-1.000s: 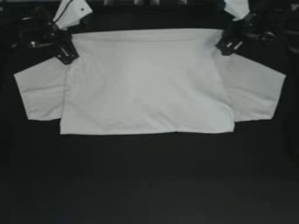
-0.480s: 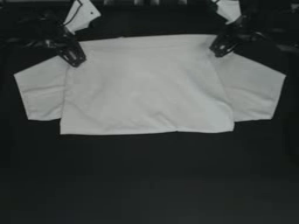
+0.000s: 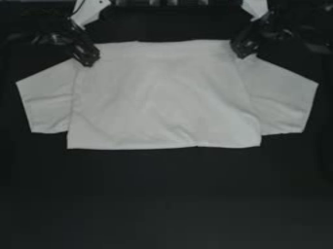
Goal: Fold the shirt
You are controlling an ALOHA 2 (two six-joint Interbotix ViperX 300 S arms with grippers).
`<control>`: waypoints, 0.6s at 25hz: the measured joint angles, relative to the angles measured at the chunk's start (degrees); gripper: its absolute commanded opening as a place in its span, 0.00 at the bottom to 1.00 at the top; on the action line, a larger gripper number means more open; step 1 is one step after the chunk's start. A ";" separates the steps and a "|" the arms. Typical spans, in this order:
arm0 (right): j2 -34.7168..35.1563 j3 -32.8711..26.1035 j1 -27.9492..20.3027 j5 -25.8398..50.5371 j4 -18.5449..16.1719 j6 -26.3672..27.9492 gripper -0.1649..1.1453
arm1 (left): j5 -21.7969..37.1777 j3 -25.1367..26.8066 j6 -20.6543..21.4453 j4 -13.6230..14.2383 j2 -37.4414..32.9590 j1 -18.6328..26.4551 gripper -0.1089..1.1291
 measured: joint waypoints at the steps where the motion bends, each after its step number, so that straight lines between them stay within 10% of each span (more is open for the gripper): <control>1: 0.00 -0.35 0.18 0.00 0.00 0.00 0.87 | 0.09 -0.18 0.00 0.00 -0.26 -0.18 0.90; 15: -11.07 -2.02 4.57 9.67 8.70 1.14 0.87 | 9.05 -0.62 -0.70 -4.66 -13.27 -3.78 0.90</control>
